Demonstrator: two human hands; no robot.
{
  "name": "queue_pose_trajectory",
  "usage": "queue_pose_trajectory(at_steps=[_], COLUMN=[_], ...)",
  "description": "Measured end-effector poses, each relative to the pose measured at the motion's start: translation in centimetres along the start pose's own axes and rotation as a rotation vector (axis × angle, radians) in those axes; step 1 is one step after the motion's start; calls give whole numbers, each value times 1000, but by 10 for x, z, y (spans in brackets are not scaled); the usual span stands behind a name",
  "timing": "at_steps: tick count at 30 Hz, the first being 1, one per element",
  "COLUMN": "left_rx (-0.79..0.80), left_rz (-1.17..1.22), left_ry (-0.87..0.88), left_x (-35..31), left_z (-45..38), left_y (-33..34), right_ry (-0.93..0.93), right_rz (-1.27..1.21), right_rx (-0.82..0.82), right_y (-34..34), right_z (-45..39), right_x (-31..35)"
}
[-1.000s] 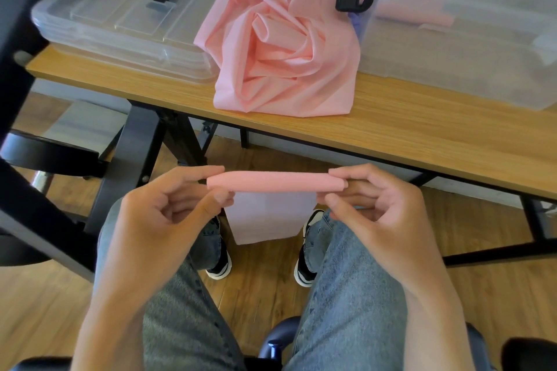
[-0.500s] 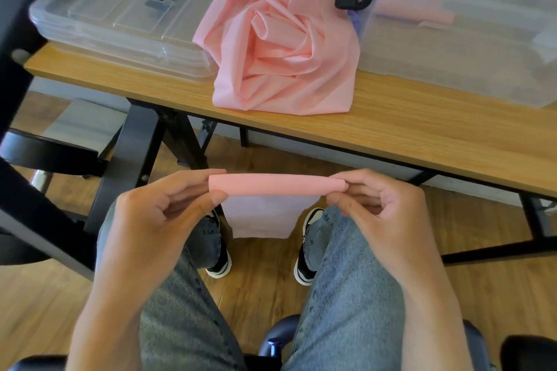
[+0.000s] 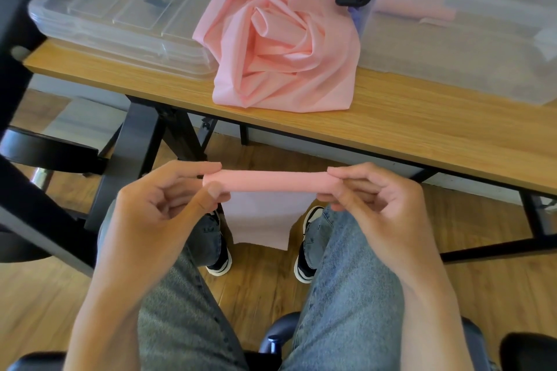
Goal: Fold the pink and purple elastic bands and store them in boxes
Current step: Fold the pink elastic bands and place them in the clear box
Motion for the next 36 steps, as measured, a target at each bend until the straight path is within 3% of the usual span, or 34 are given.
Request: queue_pose_trajectory(at_steps=[8, 13, 21, 31, 36], left_rx=[54, 44, -18, 56, 40], left_rz=[-142, -106, 43, -86, -44], left_ry=[23, -23, -27, 21, -7], left_x=[1, 6, 0, -4, 0], left_z=[1, 3, 0, 2, 1], left_y=[2, 2, 0, 4, 4], right_ry=[-36, -73, 21, -42, -43], right_rz=[125, 172, -18, 164, 178], right_rx=[-49, -25, 18, -42, 8], right_y=[-4, -2, 0, -4, -2], right_z=[-2, -1, 0, -1, 0], right_x=[-1, 1, 4, 1, 0])
Point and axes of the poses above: each hand's wrist, its own z-axis away from the middle knuckle, its own y-axis out of the palm, x = y × z, the point moved 7 cm from there along -z, towards the middle knuckle, and after that the axes turned 11 degrees about -x, right-handed, at the moved point
